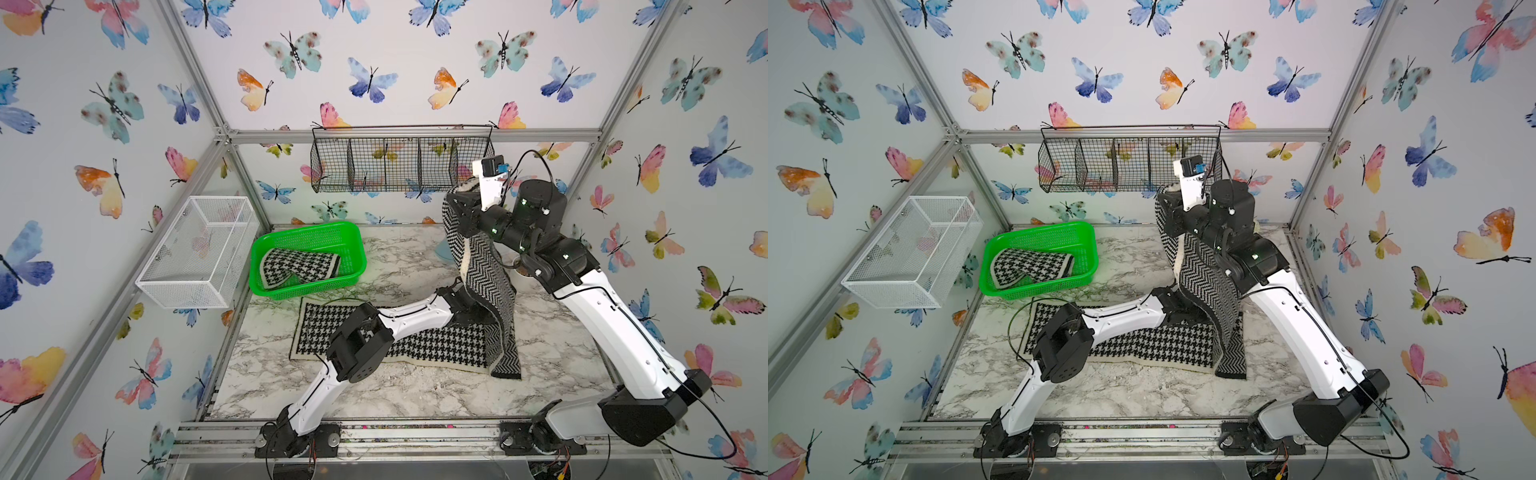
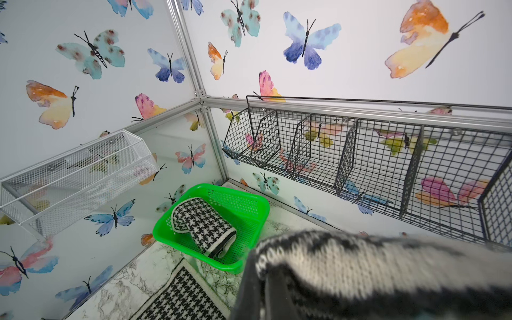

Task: Roll up the scarf and place it into the basket
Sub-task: Fold the scarf at the center of the board.

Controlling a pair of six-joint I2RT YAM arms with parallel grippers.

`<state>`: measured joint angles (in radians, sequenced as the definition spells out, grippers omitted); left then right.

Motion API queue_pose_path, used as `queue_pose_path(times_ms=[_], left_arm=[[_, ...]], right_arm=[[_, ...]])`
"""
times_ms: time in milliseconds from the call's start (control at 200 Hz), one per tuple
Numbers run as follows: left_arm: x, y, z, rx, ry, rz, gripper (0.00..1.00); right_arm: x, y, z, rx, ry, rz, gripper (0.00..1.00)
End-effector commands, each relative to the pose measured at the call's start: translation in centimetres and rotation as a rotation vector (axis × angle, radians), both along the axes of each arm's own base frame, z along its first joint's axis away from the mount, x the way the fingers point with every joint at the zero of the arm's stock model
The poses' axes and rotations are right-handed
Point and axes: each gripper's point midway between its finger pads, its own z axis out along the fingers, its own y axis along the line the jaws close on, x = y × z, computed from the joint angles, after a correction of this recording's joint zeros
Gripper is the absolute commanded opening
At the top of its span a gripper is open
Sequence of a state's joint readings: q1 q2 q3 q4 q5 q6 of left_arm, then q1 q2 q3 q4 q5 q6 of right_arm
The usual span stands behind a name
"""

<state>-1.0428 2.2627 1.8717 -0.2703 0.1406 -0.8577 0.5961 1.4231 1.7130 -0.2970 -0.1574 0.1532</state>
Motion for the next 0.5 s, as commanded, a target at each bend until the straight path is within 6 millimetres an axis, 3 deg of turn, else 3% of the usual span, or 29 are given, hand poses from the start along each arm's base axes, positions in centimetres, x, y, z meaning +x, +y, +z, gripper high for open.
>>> queue_pose_path(times_ms=[0,180,285,491], left_arm=[[0.3,-0.9,0.4,-0.032,-0.021,-0.03,0.95],[0.5,1.5,-1.9,-0.022,0.004,-0.007,0.95],[1.6,4.5,-3.3,0.029,0.016,0.044,0.95],[2.8,10.5,-3.4,0.147,-0.003,0.114,0.95]], right_arm=[[0.0,0.3,0.8,0.037,-0.018,0.02,0.01],[0.2,0.8,-0.6,0.047,0.011,0.036,0.01],[-0.2,1.5,-1.4,0.065,0.042,0.077,0.01],[-0.6,2.2,-2.2,0.106,0.07,0.123,0.01]])
